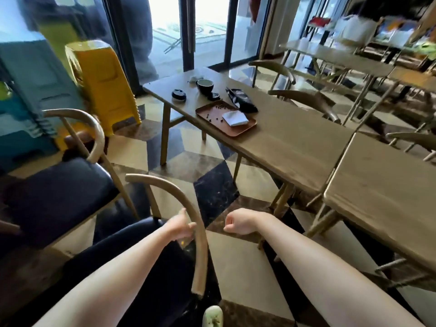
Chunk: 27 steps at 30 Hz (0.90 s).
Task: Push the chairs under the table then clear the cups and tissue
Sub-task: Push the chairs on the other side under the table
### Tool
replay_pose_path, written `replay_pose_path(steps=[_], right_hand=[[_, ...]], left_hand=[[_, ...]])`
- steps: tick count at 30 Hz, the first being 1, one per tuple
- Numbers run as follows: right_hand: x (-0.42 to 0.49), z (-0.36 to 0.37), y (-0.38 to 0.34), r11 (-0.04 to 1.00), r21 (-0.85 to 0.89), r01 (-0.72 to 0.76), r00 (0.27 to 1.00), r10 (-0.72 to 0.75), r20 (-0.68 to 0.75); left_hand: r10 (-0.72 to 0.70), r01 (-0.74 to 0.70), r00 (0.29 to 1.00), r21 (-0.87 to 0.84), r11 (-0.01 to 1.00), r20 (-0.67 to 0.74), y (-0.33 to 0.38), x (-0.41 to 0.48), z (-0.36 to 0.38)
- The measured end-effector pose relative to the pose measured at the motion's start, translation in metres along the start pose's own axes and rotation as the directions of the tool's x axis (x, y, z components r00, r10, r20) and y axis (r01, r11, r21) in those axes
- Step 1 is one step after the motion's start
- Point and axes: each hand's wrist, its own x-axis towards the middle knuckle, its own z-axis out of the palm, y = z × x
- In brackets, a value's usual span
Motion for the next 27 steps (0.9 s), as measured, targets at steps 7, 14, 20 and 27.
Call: replay_pose_path(steps=[7,14,20,27], right_hand=[[0.063,-0.043,0.026,0.995,-0.053,0.085,0.995,-0.082,0.053],[0.14,-0.075,0.008,0.948,-0.145,0.283,0.949,-0.256,0.181],[0.184,-0.09,-0.03,0.787,-0.262,0.558,0.818,-0.468,0.336],[0.21,-0.068,-0.048,0.542,-0.315,0.779,0.626,-0.694,0.355]], left_hand=[[-0.062,0.052,0.991,-0.083,0.995,-0.12,0.033,0.035,0.009],[-0.275,0.244,0.956,-0.248,0.938,-0.099,0.029,0.052,0.015],[-0.431,0.368,0.901,-0.447,0.815,-0.044,0.039,0.05,0.024],[-0.637,0.471,0.769,-0.624,0.623,-0.056,0.052,0.041,0.064]])
